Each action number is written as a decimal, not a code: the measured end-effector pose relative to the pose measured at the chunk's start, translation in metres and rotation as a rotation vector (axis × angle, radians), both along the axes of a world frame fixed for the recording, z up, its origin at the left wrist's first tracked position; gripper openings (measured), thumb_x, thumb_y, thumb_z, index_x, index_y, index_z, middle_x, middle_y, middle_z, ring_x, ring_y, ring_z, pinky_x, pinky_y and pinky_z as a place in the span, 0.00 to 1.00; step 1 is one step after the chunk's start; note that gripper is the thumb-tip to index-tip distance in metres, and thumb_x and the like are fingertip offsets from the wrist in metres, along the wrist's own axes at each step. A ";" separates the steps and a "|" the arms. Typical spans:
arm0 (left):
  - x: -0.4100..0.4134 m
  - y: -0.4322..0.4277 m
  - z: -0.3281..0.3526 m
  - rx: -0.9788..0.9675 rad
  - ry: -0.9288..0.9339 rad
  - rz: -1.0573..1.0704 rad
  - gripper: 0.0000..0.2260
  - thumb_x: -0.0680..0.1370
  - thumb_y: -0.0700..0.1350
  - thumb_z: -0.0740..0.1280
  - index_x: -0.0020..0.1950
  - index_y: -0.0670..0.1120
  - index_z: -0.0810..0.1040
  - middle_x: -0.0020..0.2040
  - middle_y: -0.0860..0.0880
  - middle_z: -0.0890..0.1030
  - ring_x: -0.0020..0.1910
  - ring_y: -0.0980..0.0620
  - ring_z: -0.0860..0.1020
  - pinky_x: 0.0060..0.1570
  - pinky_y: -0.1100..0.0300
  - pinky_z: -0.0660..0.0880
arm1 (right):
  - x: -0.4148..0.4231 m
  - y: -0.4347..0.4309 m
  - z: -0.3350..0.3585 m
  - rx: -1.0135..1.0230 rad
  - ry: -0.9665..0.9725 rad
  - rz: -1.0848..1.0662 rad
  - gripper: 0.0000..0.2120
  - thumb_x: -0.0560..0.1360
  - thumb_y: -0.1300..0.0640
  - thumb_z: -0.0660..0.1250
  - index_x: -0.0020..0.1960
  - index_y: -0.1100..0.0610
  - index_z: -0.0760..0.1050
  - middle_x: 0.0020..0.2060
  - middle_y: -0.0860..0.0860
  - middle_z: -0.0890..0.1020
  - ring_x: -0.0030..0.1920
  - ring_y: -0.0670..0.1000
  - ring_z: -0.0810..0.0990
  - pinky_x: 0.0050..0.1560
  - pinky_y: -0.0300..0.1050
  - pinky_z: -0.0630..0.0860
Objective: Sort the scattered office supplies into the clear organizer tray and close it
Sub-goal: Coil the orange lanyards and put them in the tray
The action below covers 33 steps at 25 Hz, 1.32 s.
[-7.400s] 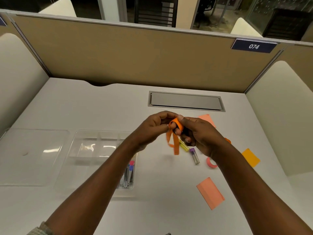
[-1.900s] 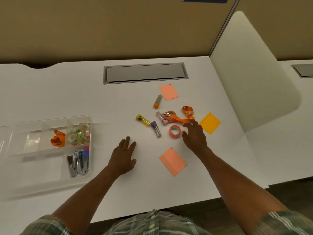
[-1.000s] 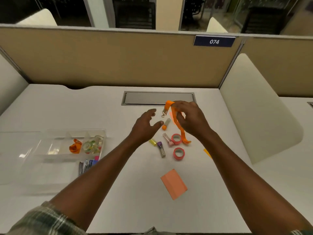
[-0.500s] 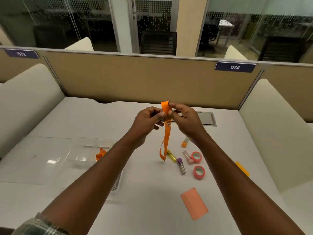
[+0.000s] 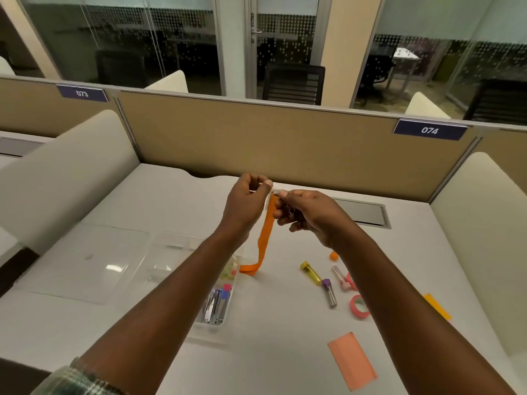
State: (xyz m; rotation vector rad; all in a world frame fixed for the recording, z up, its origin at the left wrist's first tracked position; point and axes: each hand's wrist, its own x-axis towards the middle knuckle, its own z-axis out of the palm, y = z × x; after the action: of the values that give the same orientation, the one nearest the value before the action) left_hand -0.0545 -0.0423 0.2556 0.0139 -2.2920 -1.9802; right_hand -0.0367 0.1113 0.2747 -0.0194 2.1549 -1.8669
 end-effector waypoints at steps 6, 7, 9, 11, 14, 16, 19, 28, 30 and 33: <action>-0.002 -0.003 -0.001 0.243 -0.139 -0.223 0.20 0.84 0.53 0.55 0.55 0.43 0.82 0.44 0.44 0.84 0.47 0.46 0.81 0.57 0.48 0.77 | -0.008 -0.011 0.013 -0.247 -0.021 -0.029 0.13 0.82 0.53 0.63 0.54 0.60 0.82 0.44 0.56 0.85 0.34 0.48 0.78 0.37 0.42 0.73; 0.000 0.000 -0.003 0.247 -0.146 -0.237 0.20 0.84 0.53 0.54 0.54 0.43 0.81 0.43 0.44 0.84 0.46 0.45 0.82 0.55 0.48 0.79 | -0.010 -0.012 0.015 -0.298 -0.003 -0.068 0.13 0.82 0.54 0.63 0.55 0.60 0.82 0.45 0.56 0.85 0.33 0.48 0.77 0.36 0.42 0.73; 0.005 0.004 -0.008 0.212 -0.165 -0.275 0.20 0.85 0.54 0.53 0.53 0.43 0.80 0.41 0.43 0.82 0.41 0.45 0.81 0.50 0.49 0.80 | -0.015 -0.012 0.015 -0.330 0.085 -0.139 0.12 0.82 0.54 0.63 0.57 0.60 0.82 0.47 0.54 0.86 0.31 0.46 0.75 0.33 0.38 0.71; 0.009 0.007 -0.011 0.113 -0.181 -0.342 0.18 0.84 0.53 0.57 0.52 0.43 0.80 0.36 0.44 0.78 0.35 0.49 0.77 0.43 0.52 0.79 | -0.023 -0.008 0.009 -0.193 0.279 -0.208 0.11 0.81 0.55 0.63 0.58 0.59 0.81 0.48 0.51 0.87 0.30 0.45 0.75 0.30 0.36 0.70; 0.010 0.003 -0.010 -0.011 -0.156 -0.417 0.09 0.80 0.48 0.66 0.47 0.44 0.78 0.31 0.48 0.72 0.29 0.53 0.71 0.34 0.57 0.75 | -0.039 0.011 -0.014 0.450 0.722 -0.246 0.09 0.80 0.56 0.66 0.56 0.55 0.83 0.37 0.47 0.84 0.29 0.47 0.76 0.33 0.41 0.73; 0.006 -0.005 -0.003 -0.057 -0.114 -0.384 0.04 0.78 0.44 0.69 0.47 0.45 0.77 0.29 0.49 0.71 0.26 0.54 0.69 0.30 0.58 0.72 | -0.043 0.023 -0.030 0.842 0.871 -0.075 0.08 0.79 0.55 0.65 0.53 0.52 0.83 0.36 0.49 0.84 0.33 0.51 0.77 0.35 0.46 0.75; -0.006 -0.020 0.005 -0.101 -0.073 -0.292 0.05 0.77 0.40 0.69 0.51 0.45 0.76 0.31 0.49 0.71 0.27 0.51 0.66 0.29 0.57 0.66 | -0.037 0.027 -0.037 1.037 0.646 0.231 0.09 0.80 0.55 0.61 0.51 0.49 0.80 0.41 0.45 0.85 0.40 0.46 0.80 0.39 0.46 0.76; -0.024 -0.046 0.002 -0.078 -0.210 -0.285 0.12 0.81 0.42 0.57 0.42 0.43 0.77 0.37 0.45 0.79 0.36 0.49 0.76 0.44 0.53 0.72 | 0.001 0.003 -0.014 0.053 0.139 0.220 0.17 0.76 0.58 0.53 0.43 0.58 0.80 0.32 0.55 0.79 0.31 0.49 0.72 0.29 0.41 0.64; -0.026 -0.049 -0.002 0.096 -0.238 -0.230 0.13 0.78 0.41 0.57 0.38 0.42 0.77 0.36 0.43 0.79 0.38 0.46 0.78 0.48 0.49 0.72 | 0.002 0.002 -0.019 0.050 0.116 0.196 0.17 0.75 0.56 0.53 0.44 0.60 0.80 0.32 0.55 0.79 0.30 0.49 0.72 0.29 0.41 0.65; -0.029 -0.050 -0.006 0.169 -0.247 -0.194 0.13 0.77 0.40 0.57 0.35 0.43 0.75 0.35 0.43 0.79 0.35 0.48 0.78 0.49 0.50 0.72 | 0.007 -0.002 -0.026 0.007 0.034 0.227 0.17 0.77 0.54 0.54 0.46 0.61 0.79 0.32 0.55 0.79 0.30 0.49 0.72 0.31 0.41 0.66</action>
State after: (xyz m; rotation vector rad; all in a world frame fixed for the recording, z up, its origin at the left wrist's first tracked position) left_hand -0.0837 -0.0926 0.2493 0.0557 -2.3396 -2.3884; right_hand -0.0296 0.1095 0.2487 -0.2846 2.0825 -1.7417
